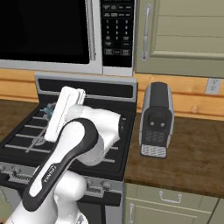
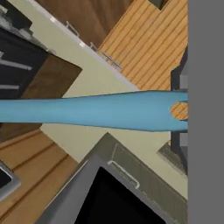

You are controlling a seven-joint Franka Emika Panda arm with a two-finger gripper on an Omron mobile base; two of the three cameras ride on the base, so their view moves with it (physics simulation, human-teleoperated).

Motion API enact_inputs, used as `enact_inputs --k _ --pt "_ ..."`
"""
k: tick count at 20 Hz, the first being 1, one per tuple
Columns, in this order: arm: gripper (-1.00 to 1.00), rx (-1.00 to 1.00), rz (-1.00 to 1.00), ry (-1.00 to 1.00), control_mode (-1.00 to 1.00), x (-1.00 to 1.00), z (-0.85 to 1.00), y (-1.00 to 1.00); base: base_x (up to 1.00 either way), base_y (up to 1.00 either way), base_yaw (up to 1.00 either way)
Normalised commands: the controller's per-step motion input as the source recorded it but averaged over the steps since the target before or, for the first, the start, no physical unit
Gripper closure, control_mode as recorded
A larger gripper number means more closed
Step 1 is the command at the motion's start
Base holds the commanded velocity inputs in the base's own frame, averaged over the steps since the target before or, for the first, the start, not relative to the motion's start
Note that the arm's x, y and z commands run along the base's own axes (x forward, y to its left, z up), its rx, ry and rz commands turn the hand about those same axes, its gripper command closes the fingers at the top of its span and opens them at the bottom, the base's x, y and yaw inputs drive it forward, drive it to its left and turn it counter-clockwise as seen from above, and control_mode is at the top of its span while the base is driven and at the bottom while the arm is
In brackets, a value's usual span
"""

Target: Put the lemon wedge and garlic in the pot. Retrieve the spatula and lightly stir the vegetables in the pot.

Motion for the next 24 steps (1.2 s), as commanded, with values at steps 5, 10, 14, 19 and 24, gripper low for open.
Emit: enact_inputs --k 5,10,14,19,24 --pt "1.00 0.49 -0.17 0.00 -1.00 0.00 0.05 -0.15 0.00 0.00 0.00" --pt "1.00 0.41 -0.15 0.00 -1.00 0.02 0.37 -0.04 0.00 0.00 0.00" --pt "1.00 0.07 -0.34 0.06 -1.00 0.19 0.05 -0.31 0.00 0.00 0.00" --pt "1.00 0.04 -0.35 0.16 -1.00 0.12 -0.09 -0.20 0.00 0.00 0.00" --pt "1.00 0.27 -0.24 0.23 -1.00 0.13 -0.17 -0.07 0.00 0.00 0.00"
